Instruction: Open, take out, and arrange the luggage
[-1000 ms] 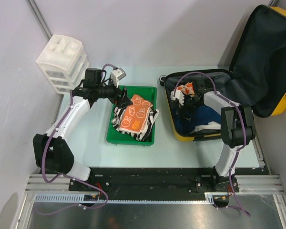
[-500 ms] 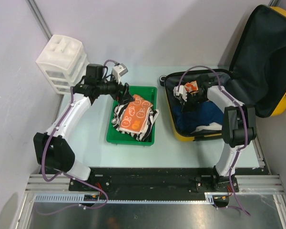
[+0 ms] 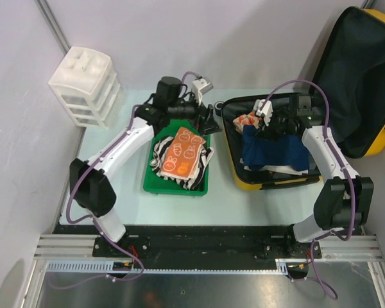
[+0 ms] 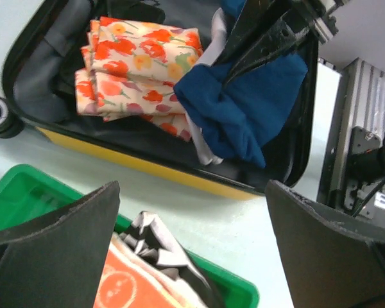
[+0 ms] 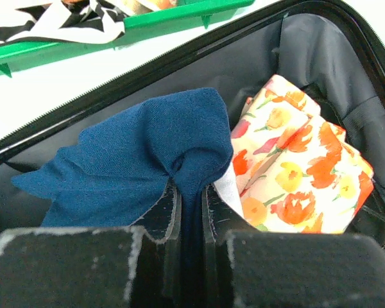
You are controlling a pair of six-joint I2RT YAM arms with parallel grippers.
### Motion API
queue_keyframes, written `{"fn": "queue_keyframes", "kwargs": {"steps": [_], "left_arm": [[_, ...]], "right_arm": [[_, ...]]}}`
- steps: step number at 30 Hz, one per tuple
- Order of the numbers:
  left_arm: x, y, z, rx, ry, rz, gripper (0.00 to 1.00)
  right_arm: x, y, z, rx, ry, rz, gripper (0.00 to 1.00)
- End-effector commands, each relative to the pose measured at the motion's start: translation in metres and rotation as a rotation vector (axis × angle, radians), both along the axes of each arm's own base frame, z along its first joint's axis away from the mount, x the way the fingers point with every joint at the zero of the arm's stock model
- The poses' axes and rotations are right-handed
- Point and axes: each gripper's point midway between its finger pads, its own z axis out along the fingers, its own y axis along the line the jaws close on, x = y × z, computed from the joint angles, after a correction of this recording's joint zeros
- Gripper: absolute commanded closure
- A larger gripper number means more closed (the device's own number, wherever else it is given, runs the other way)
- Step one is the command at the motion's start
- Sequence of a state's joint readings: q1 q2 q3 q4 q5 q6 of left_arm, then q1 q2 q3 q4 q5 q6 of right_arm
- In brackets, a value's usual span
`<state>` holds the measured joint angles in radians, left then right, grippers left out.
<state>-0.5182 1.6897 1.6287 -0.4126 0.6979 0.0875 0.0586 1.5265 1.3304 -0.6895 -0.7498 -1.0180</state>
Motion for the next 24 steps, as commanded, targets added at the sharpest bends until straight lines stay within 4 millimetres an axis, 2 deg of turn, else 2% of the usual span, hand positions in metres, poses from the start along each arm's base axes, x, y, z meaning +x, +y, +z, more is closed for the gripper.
{"fn": "queue_keyframes", "kwargs": {"steps": [1,2,3,4,6,7,8,11,12,14,15,17,18,20,21,23,24], "left_arm": [[0.001,-0.045,0.028,-0.209,0.071,0.063,0.00],[-0.002,-0.052,0.027,-0.224,0.068,0.058,0.00],[-0.004,-0.061,0.037,-0.269,0.020,0.037,0.00],[-0.015,-0.070,0.025,-0.279,0.047,0.013,0.00],[-0.021,-0.081,0.029,-0.335,0.014,-0.012,0.00],[-0.028,-0.088,0.019,-0.327,0.029,-0.023,0.00],[-0.025,-0.095,0.006,-0.314,0.045,-0.024,0.00],[-0.017,-0.107,-0.008,-0.311,0.073,-0.002,0.00],[-0.011,-0.112,-0.021,-0.303,0.089,0.009,0.00],[-0.005,-0.119,-0.025,-0.306,0.077,0.001,0.00],[-0.003,-0.124,-0.034,-0.302,0.079,-0.018,0.00],[-0.002,-0.130,-0.032,-0.313,0.055,-0.051,0.00],[0.001,-0.134,-0.041,-0.305,0.059,-0.052,0.01],[0.002,-0.139,-0.043,-0.308,0.067,-0.058,0.07],[0.002,-0.141,-0.044,-0.310,0.075,-0.061,0.17],[0.002,-0.143,-0.043,-0.321,0.091,-0.067,0.27],[0.000,-0.143,-0.039,-0.334,0.090,-0.076,0.39]], "right_arm": [[0.003,0.010,0.043,0.106,-0.122,-0.021,1.00],[0.005,0.011,0.047,0.122,-0.132,-0.035,1.00],[0.003,0.010,0.053,0.130,-0.146,-0.041,1.00],[0.003,0.010,0.055,0.135,-0.155,-0.046,1.00],[0.001,0.010,0.061,0.149,-0.173,-0.050,1.00],[0.000,0.011,0.063,0.152,-0.176,-0.050,1.00],[-0.001,0.010,0.063,0.153,-0.179,-0.050,1.00],[-0.005,0.010,0.065,0.157,-0.179,-0.047,1.00],[-0.006,0.009,0.065,0.160,-0.175,-0.047,1.00],[-0.007,0.009,0.064,0.162,-0.171,-0.045,1.00],[-0.008,0.009,0.064,0.164,-0.170,-0.042,1.00],[-0.009,0.009,0.062,0.163,-0.168,-0.034,1.00],[-0.009,0.010,0.061,0.168,-0.163,-0.028,1.00],[-0.009,0.010,0.061,0.167,-0.167,-0.025,1.00],[-0.009,0.010,0.060,0.165,-0.163,-0.026,1.00],[-0.007,0.009,0.057,0.158,-0.161,-0.030,1.00],[-0.008,0.009,0.055,0.155,-0.158,-0.028,1.00]]}}
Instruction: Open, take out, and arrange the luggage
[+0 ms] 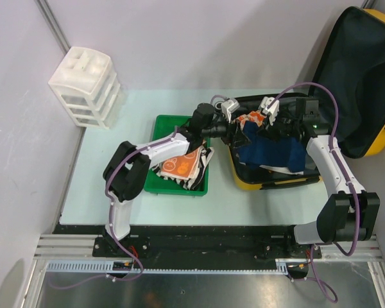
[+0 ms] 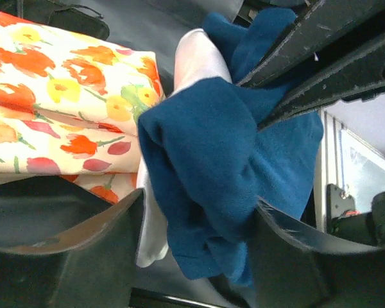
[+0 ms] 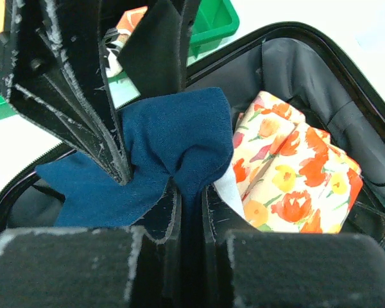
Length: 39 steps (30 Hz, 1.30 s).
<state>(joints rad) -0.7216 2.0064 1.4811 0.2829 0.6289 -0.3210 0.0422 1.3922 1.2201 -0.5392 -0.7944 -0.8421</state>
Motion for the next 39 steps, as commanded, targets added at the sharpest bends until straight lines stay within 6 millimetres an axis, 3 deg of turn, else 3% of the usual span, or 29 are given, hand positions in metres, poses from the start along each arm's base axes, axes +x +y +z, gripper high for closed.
{"fn": "queue_keyframes", "kwargs": {"steps": [1,2,6,8,11,12,15,20,21,23,27,31,32,34,35,37,39], "left_arm": [[0.000,-0.011,0.057,-0.135,-0.091,-0.040,0.44],[-0.004,-0.011,0.060,-0.143,-0.091,-0.058,0.51],[-0.010,-0.012,0.073,-0.168,-0.106,-0.082,0.96],[-0.007,-0.010,0.080,-0.174,-0.115,-0.055,1.00],[-0.004,-0.006,0.083,-0.166,-0.119,-0.014,1.00],[0.004,-0.003,0.083,-0.152,-0.130,0.032,1.00],[0.015,0.003,0.080,-0.089,-0.144,0.095,1.00],[0.023,0.011,0.063,0.026,-0.146,0.133,1.00],[0.024,0.013,0.068,0.034,-0.171,0.133,1.00],[0.020,0.017,0.071,0.062,-0.214,0.107,1.00],[0.006,0.033,0.101,0.116,-0.344,0.047,1.00],[-0.016,0.061,0.110,0.230,-0.432,-0.015,1.00],[-0.022,0.071,0.126,0.236,-0.502,-0.017,1.00],[-0.031,0.087,0.132,0.264,-0.541,-0.018,1.00],[-0.034,0.100,0.152,0.261,-0.594,0.022,1.00],[-0.031,0.119,0.159,0.274,-0.614,0.053,1.00],[-0.022,0.146,0.184,0.278,-0.676,0.123,1.00]], "right_arm": [[0.005,0.004,0.028,0.027,-0.115,0.036,1.00],[0.006,0.004,0.027,0.025,-0.115,0.038,1.00],[0.008,0.002,0.021,0.020,-0.103,0.031,1.00],[0.010,0.000,0.020,0.014,-0.098,0.019,1.00],[0.013,-0.004,0.015,0.000,-0.086,-0.001,0.67],[0.014,-0.005,0.014,-0.002,-0.080,-0.012,0.35],[0.018,-0.013,0.008,-0.017,-0.063,-0.049,0.12],[0.020,-0.018,0.008,-0.006,-0.045,-0.080,0.08],[0.023,-0.030,0.008,-0.007,-0.047,-0.115,0.07],[0.023,-0.034,0.010,-0.003,-0.047,-0.132,0.06],[0.027,-0.049,0.020,0.022,-0.058,-0.193,0.04],[0.034,-0.070,0.034,0.060,-0.081,-0.277,0.00],[0.034,-0.072,0.036,0.070,-0.079,-0.296,0.00],[0.038,-0.079,0.042,0.075,-0.098,-0.328,0.00],[0.039,-0.081,0.043,0.079,-0.100,-0.337,0.00],[0.038,-0.081,0.047,0.083,-0.108,-0.344,0.00],[0.037,-0.081,0.050,0.091,-0.109,-0.350,0.00]]}}
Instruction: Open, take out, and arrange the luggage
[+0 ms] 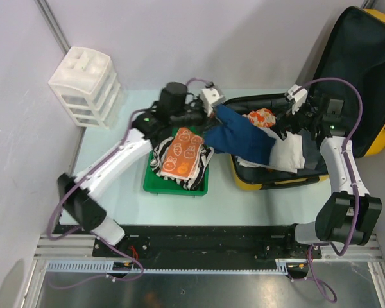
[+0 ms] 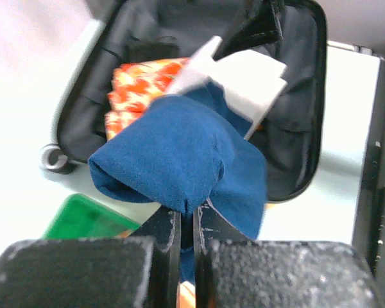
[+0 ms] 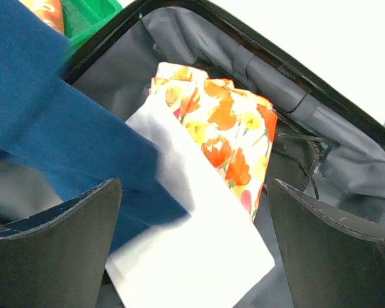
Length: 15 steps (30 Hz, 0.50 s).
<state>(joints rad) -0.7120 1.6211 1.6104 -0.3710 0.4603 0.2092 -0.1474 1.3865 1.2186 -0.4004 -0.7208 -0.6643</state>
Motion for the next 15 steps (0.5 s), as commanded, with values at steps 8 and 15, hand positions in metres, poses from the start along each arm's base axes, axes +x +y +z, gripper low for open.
{"fn": "queue_keyframes", "kwargs": {"steps": [8,15], "left_arm": [[0.057,0.147,0.138,0.221,-0.730,0.201,1.00],[0.117,0.200,0.156,0.426,-0.940,0.241,1.00]], "right_arm": [[-0.002,0.009,0.044,0.019,-0.113,-0.029,0.00],[-0.005,0.033,0.041,-0.004,-0.108,0.013,0.00]]}}
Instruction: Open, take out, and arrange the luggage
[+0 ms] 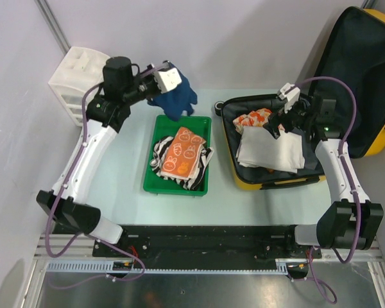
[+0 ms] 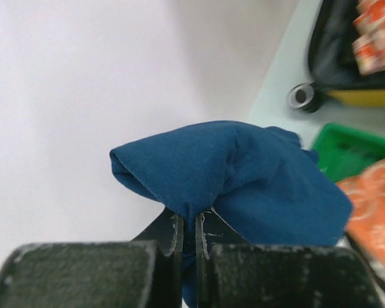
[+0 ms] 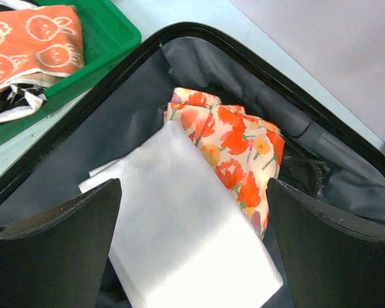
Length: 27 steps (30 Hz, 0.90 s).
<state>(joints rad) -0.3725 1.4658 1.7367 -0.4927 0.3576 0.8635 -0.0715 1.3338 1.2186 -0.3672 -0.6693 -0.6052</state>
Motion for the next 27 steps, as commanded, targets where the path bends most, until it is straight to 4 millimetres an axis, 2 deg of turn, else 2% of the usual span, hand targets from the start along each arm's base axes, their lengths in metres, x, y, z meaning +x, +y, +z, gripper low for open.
{"fn": "queue_keyframes", "kwargs": {"steps": [1,2,4,8,9,11,12,14,15,18,22,24,27], "left_arm": [[0.033,0.028,0.047,0.171,-0.268,0.012,1.00],[0.038,0.028,0.044,0.222,-0.300,-0.007,1.00],[0.036,0.028,0.032,0.262,-0.305,-0.045,1.00],[-0.005,0.011,-0.010,0.306,-0.295,-0.219,1.00],[-0.024,0.006,-0.040,0.334,-0.261,-0.260,1.00],[-0.042,0.002,-0.071,0.376,-0.238,-0.308,1.00],[-0.063,-0.002,-0.094,0.373,-0.203,-0.347,1.00],[-0.085,-0.006,-0.115,0.369,-0.154,-0.389,1.00],[-0.098,-0.010,-0.137,0.379,-0.107,-0.425,1.00],[-0.134,-0.010,-0.158,0.379,-0.002,-0.475,1.00],[-0.165,-0.007,-0.161,0.348,0.110,-0.499,1.00],[-0.177,-0.004,-0.166,0.363,0.150,-0.514,1.00],[-0.182,0.002,-0.163,0.390,0.162,-0.513,1.00]], "right_arm": [[-0.001,0.013,0.019,-0.017,-0.061,0.010,0.00],[-0.001,0.014,0.018,-0.019,-0.060,0.011,0.00],[-0.004,0.017,0.018,-0.028,-0.056,0.015,0.00],[-0.008,0.016,0.015,-0.034,-0.041,0.011,0.00],[-0.009,0.016,0.014,-0.033,-0.032,0.010,0.00],[-0.011,0.016,0.013,-0.034,-0.025,0.009,0.00],[-0.012,0.016,0.011,-0.033,-0.013,0.009,0.00],[-0.014,0.016,0.012,-0.040,-0.014,0.010,0.01],[-0.016,0.016,0.010,-0.041,-0.006,0.011,0.00],[-0.019,0.015,0.010,-0.048,-0.001,0.010,0.00],[-0.023,0.015,0.008,-0.055,0.008,0.012,0.00],[-0.025,0.015,0.006,-0.054,0.019,0.012,0.00],[-0.026,0.015,0.003,-0.059,0.029,0.017,0.00]]}}
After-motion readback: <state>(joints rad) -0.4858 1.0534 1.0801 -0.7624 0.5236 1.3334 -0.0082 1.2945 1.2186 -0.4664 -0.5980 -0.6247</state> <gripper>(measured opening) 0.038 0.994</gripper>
